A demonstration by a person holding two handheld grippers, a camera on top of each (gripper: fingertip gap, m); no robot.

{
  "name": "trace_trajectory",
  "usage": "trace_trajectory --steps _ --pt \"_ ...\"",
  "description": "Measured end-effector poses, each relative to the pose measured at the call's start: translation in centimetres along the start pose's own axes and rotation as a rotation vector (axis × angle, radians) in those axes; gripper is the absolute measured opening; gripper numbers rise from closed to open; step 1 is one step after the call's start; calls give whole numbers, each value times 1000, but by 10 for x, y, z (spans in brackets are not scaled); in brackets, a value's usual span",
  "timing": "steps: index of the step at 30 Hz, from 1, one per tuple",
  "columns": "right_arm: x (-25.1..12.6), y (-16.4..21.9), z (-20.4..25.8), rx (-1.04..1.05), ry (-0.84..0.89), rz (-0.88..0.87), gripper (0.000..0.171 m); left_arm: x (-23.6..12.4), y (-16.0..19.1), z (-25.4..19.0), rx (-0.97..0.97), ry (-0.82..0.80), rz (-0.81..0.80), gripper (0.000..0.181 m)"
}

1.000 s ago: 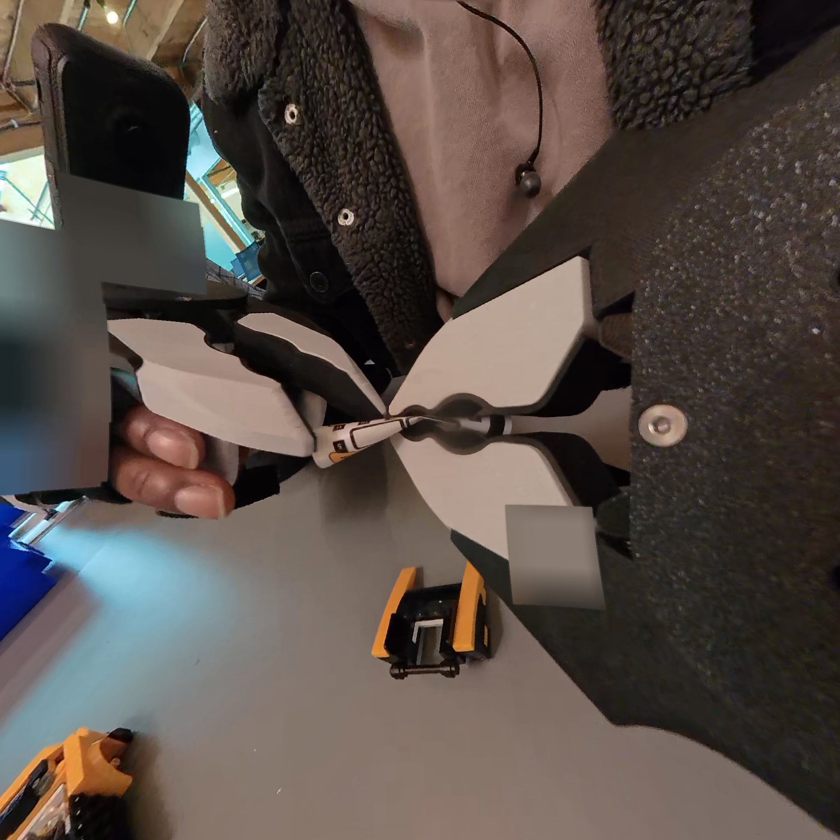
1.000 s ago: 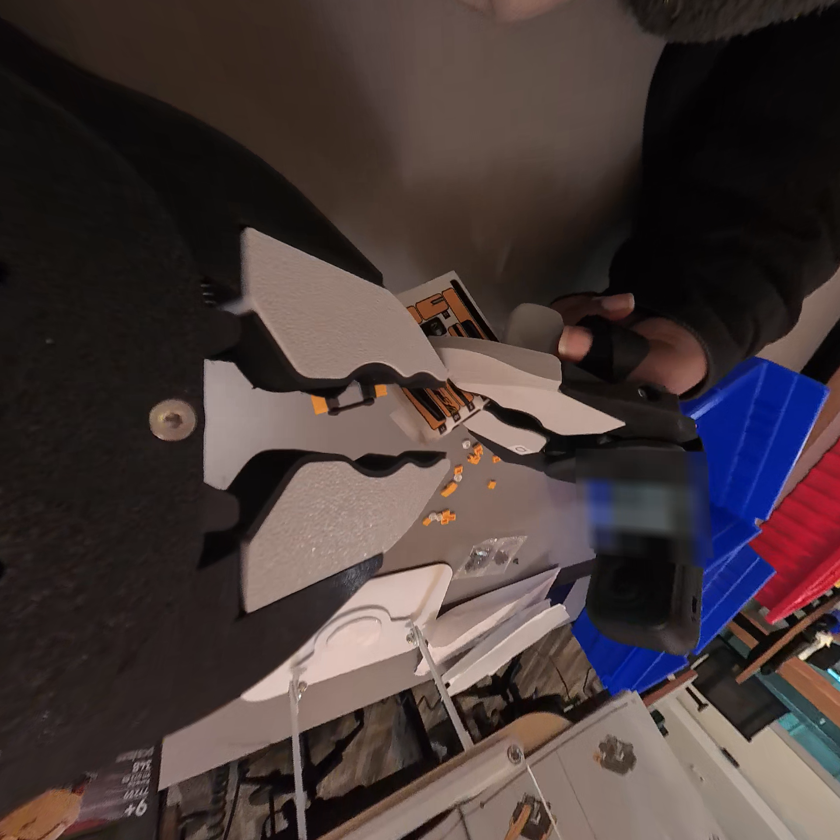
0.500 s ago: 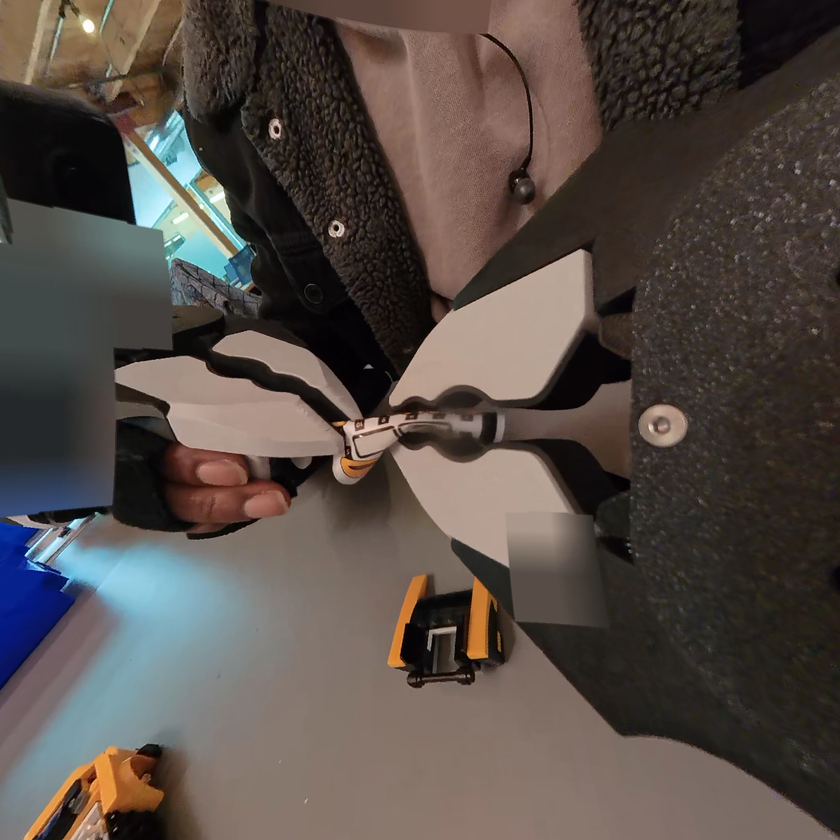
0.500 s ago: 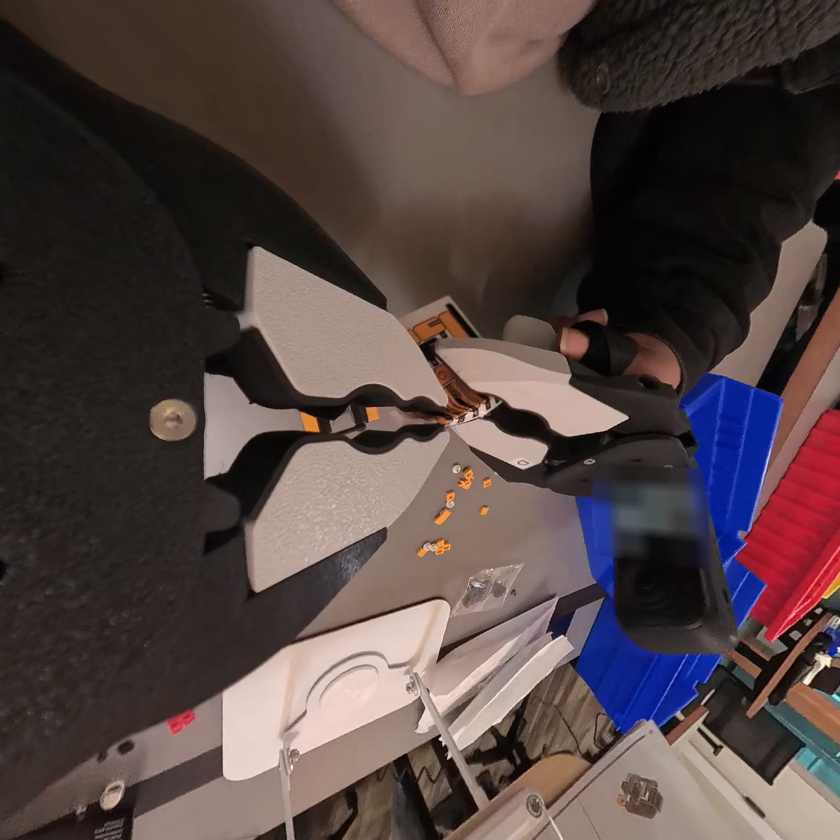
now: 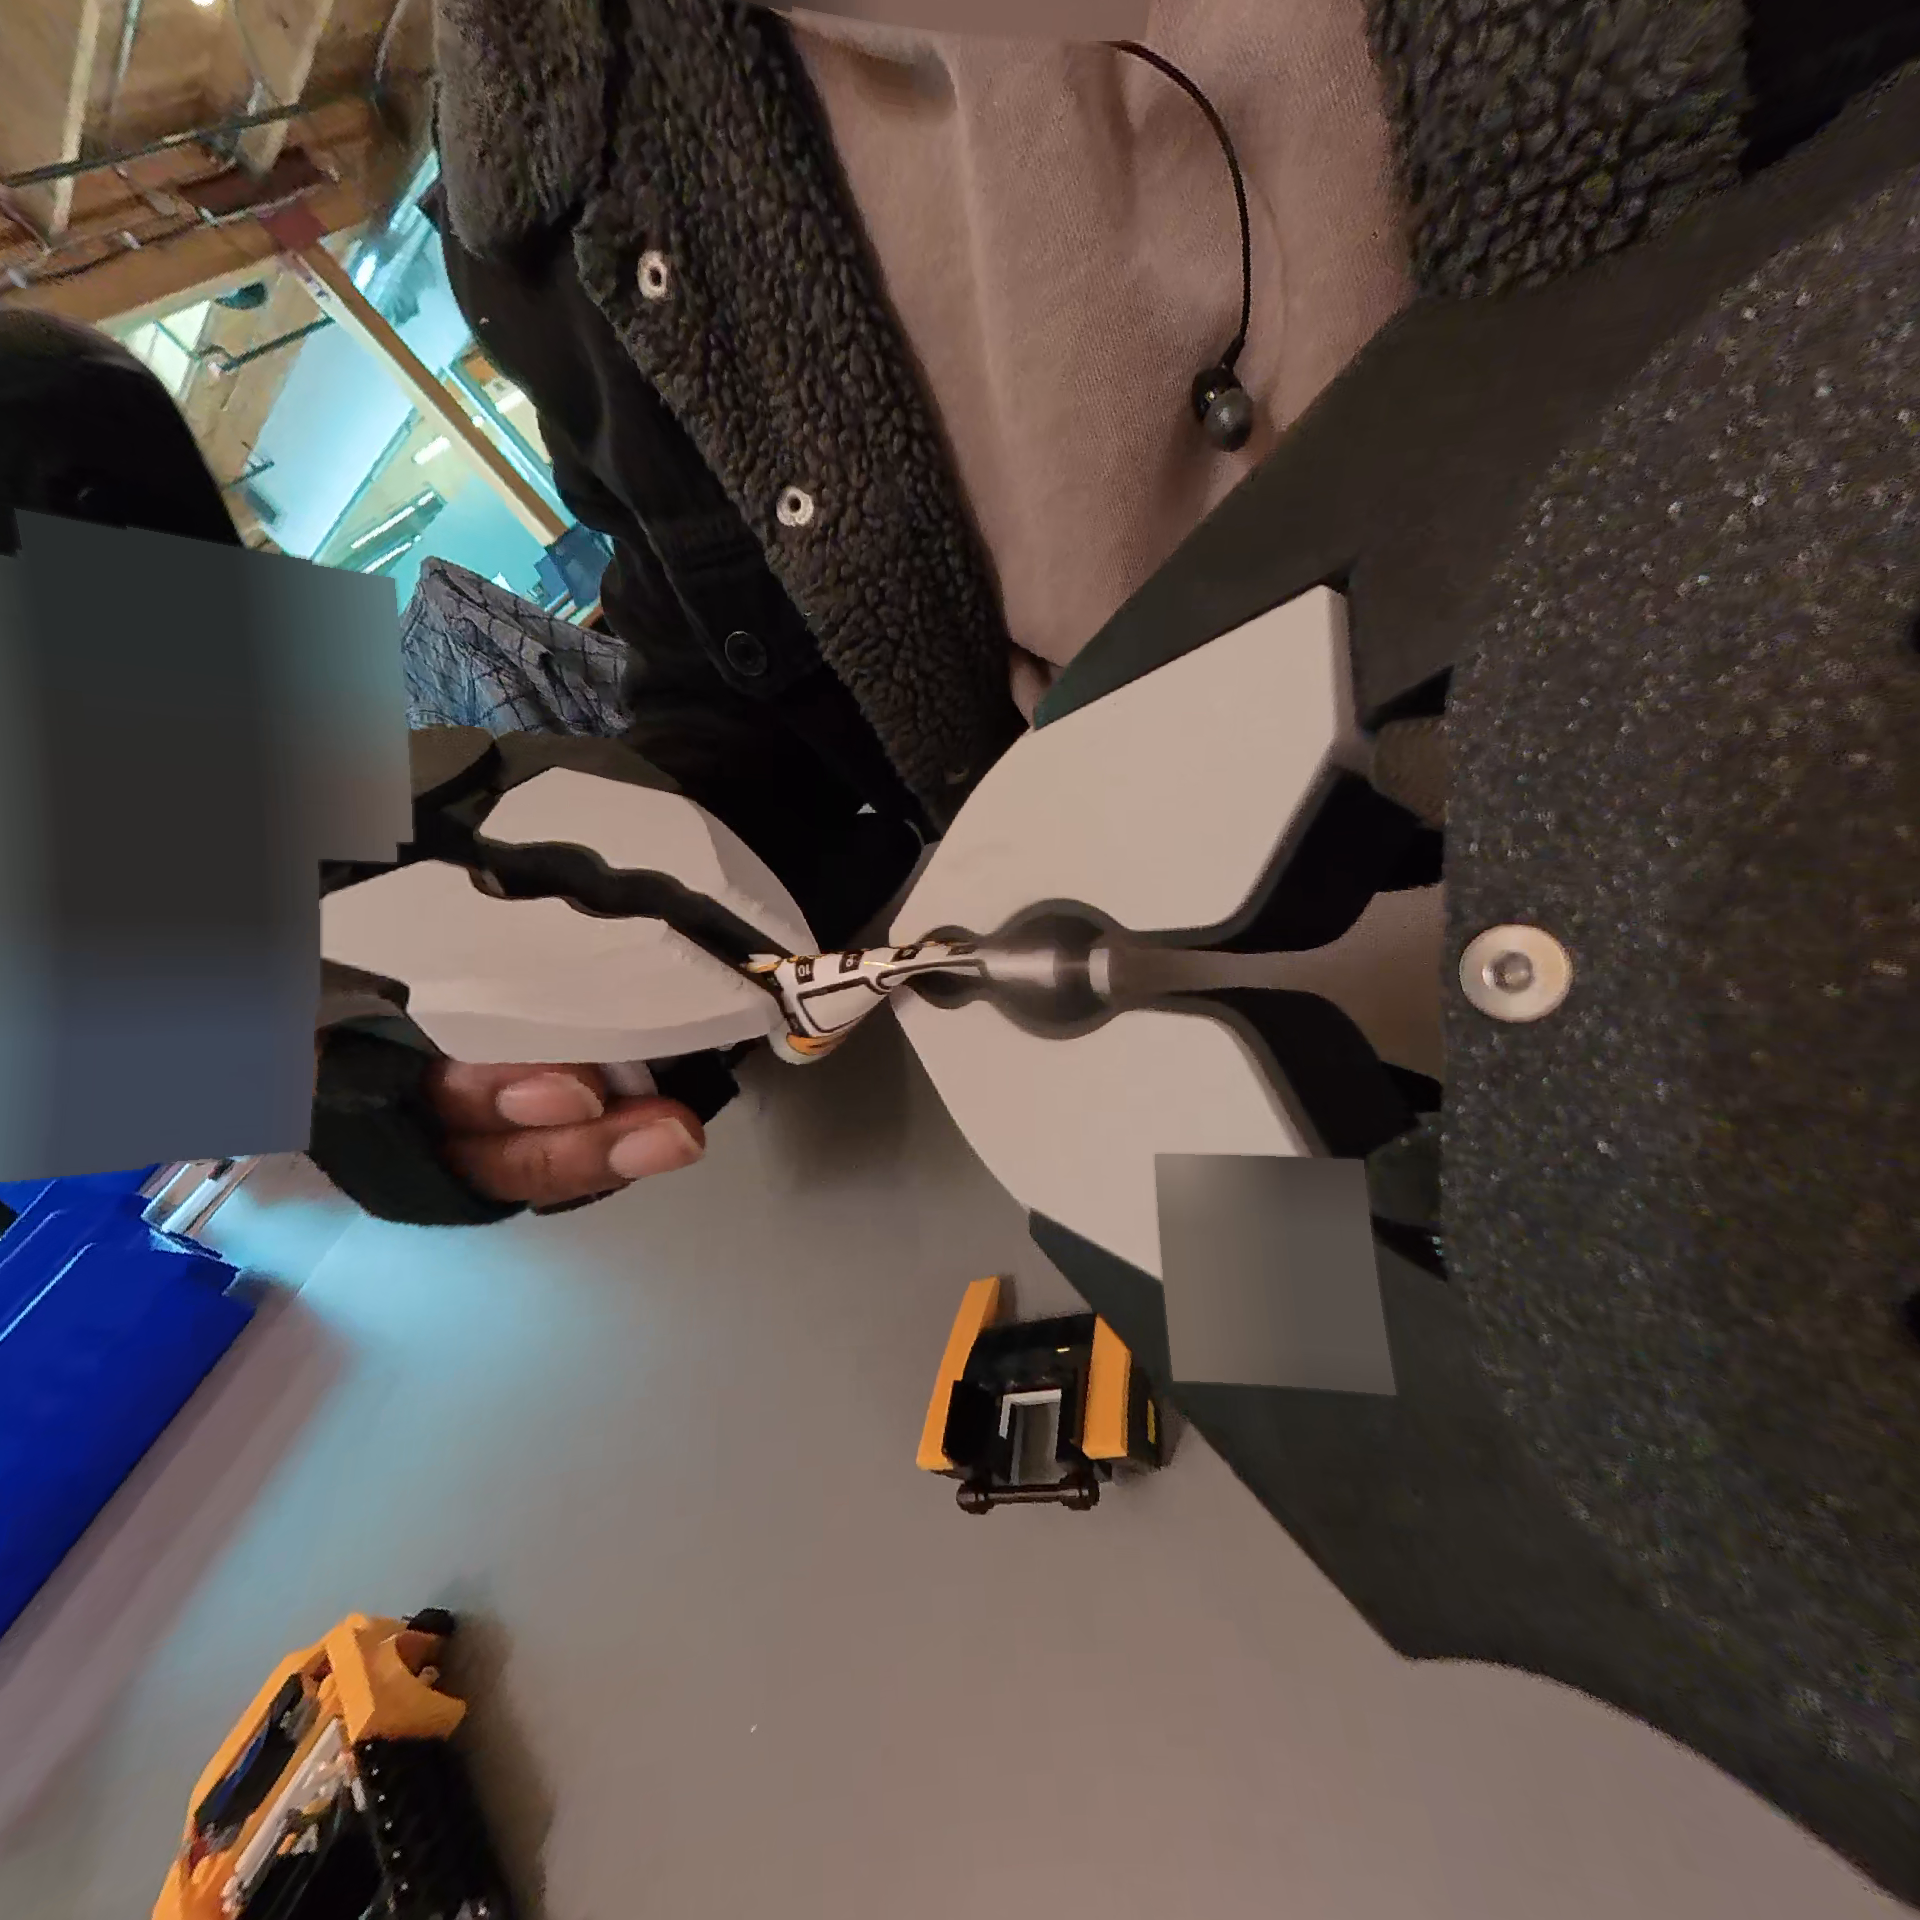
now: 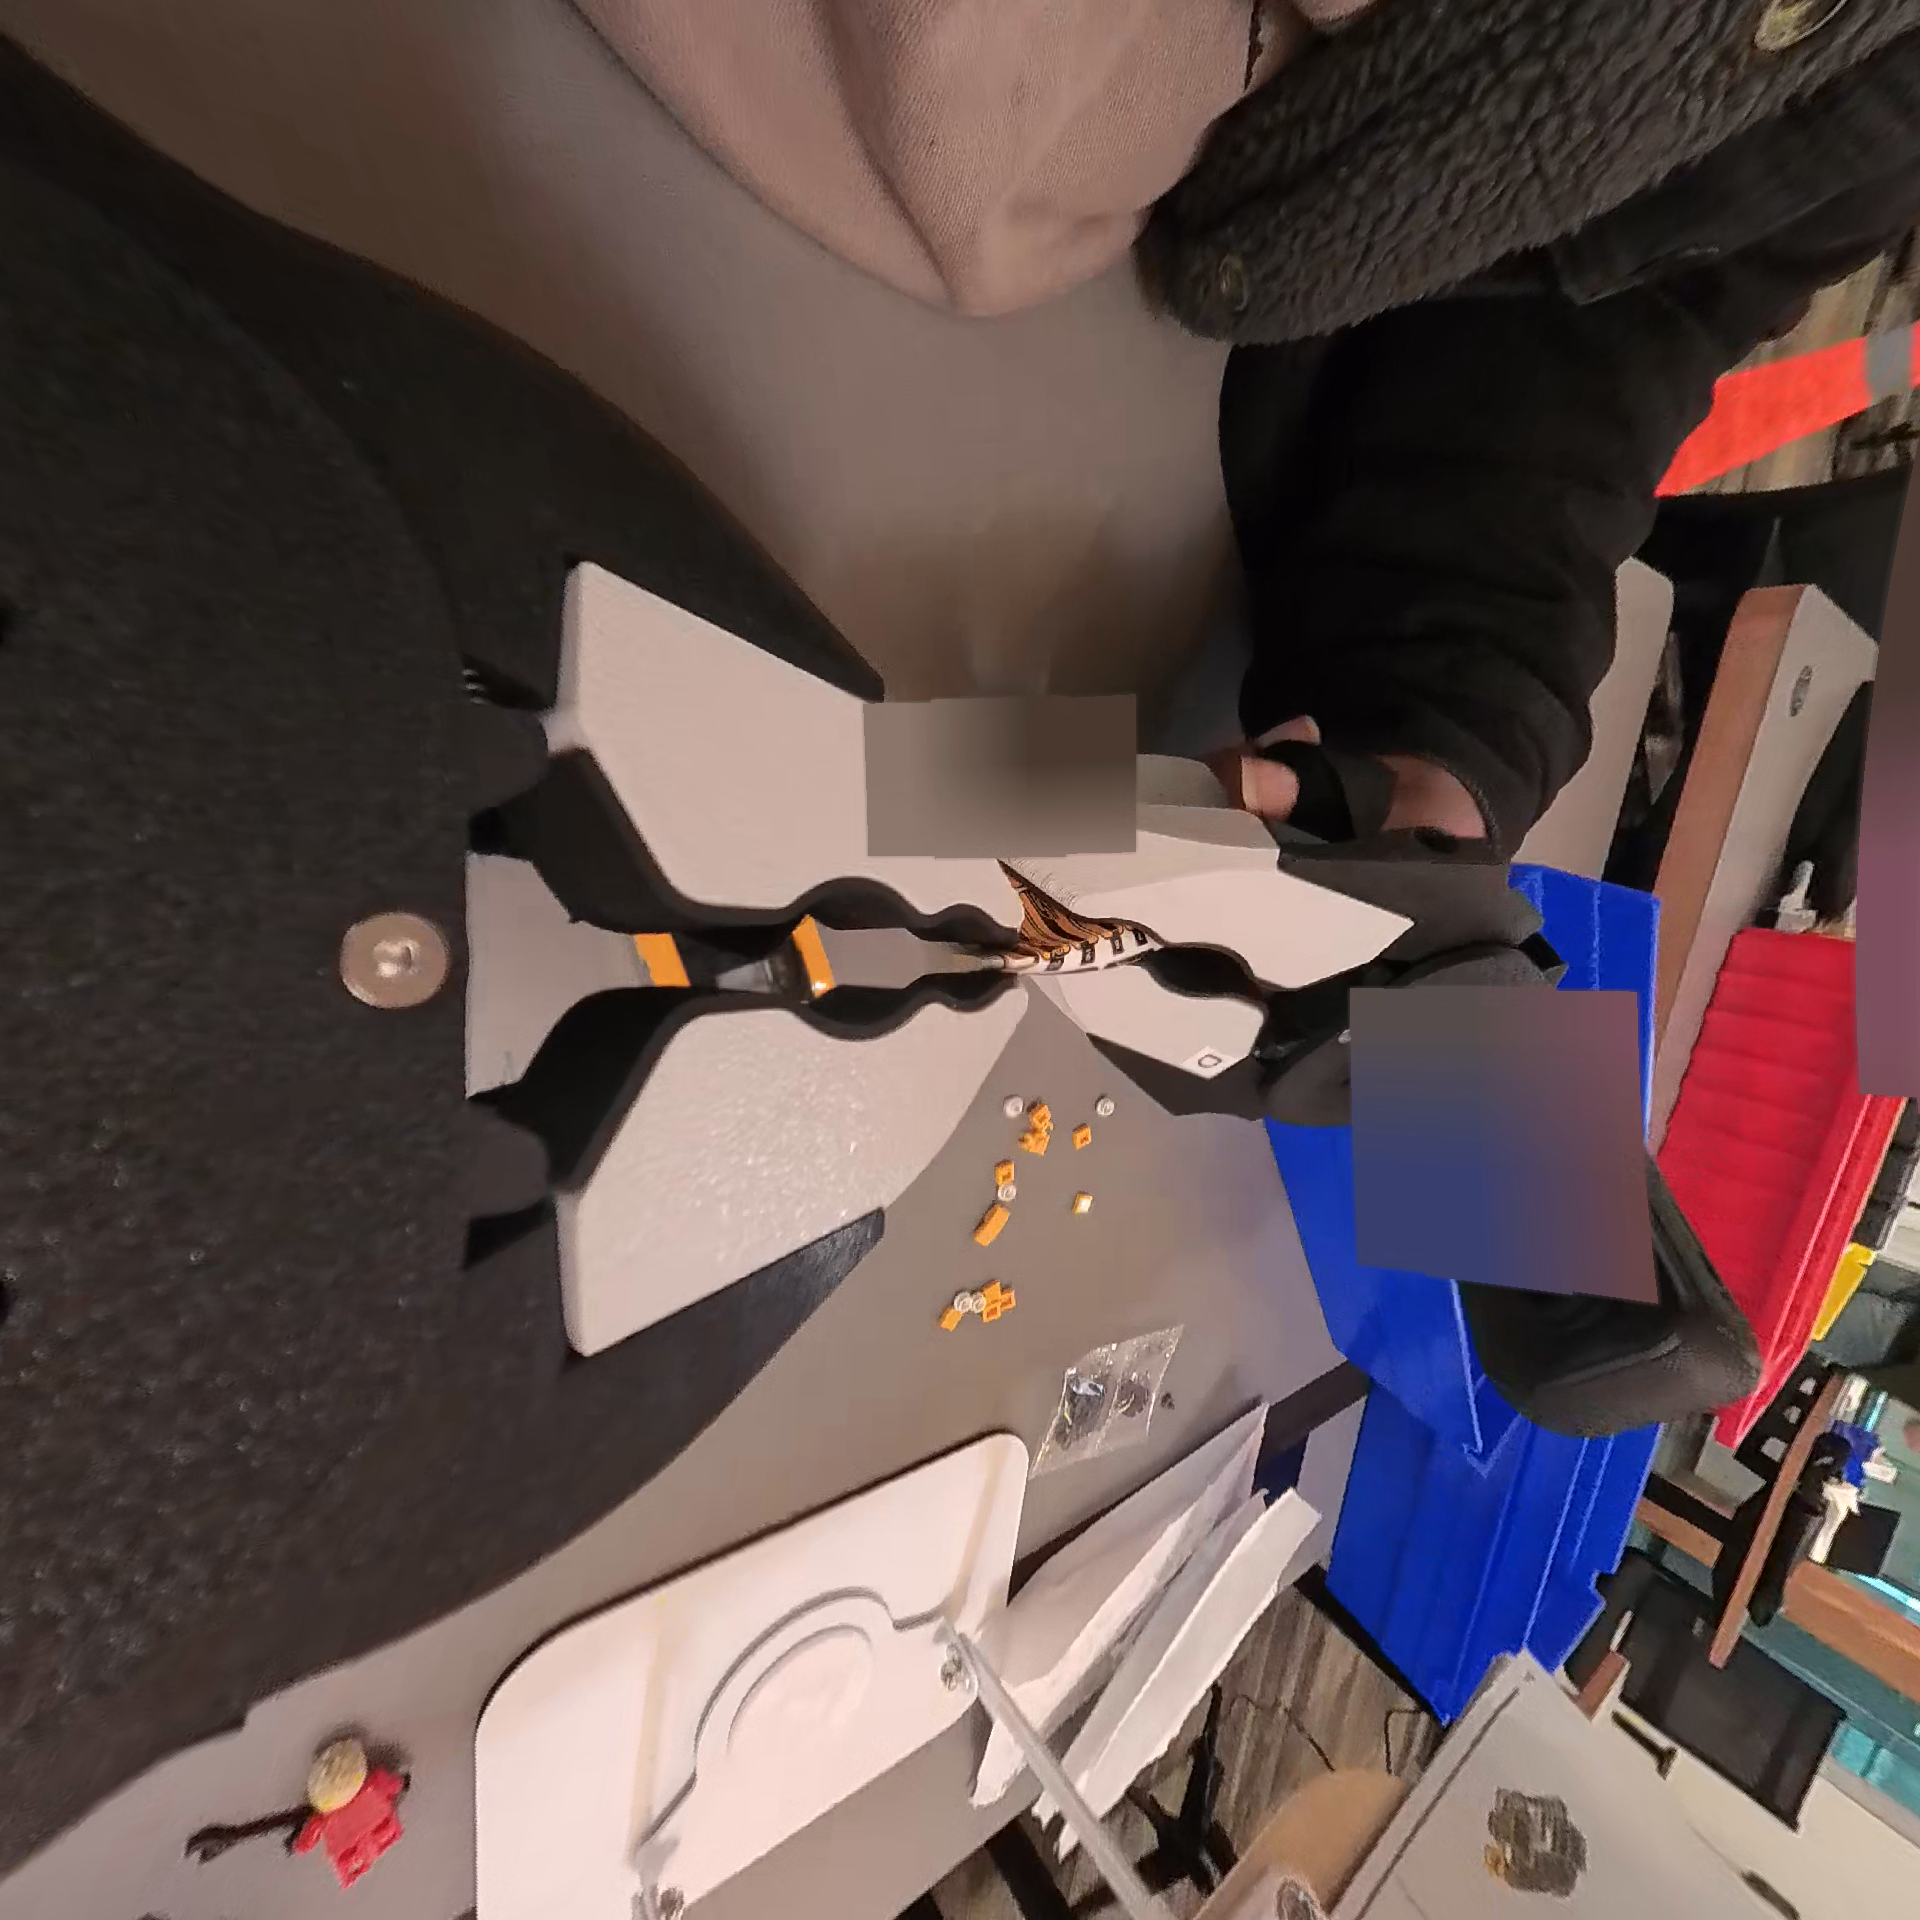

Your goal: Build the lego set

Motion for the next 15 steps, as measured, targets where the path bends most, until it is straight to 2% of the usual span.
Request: trace_trajectory --steps 15 --pt "7 4 6 -251 180 164 7 1 5 14 -220 39 -6 0"
Point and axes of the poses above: each gripper's, where its closed fingertips meet, x out along the fingers, y out of its underside, z = x × y across the jaws, the point moved 6 cm from there along -x, back along the fingers, and after that the axes turned 7 degrees about z, right-handed, at the moved point
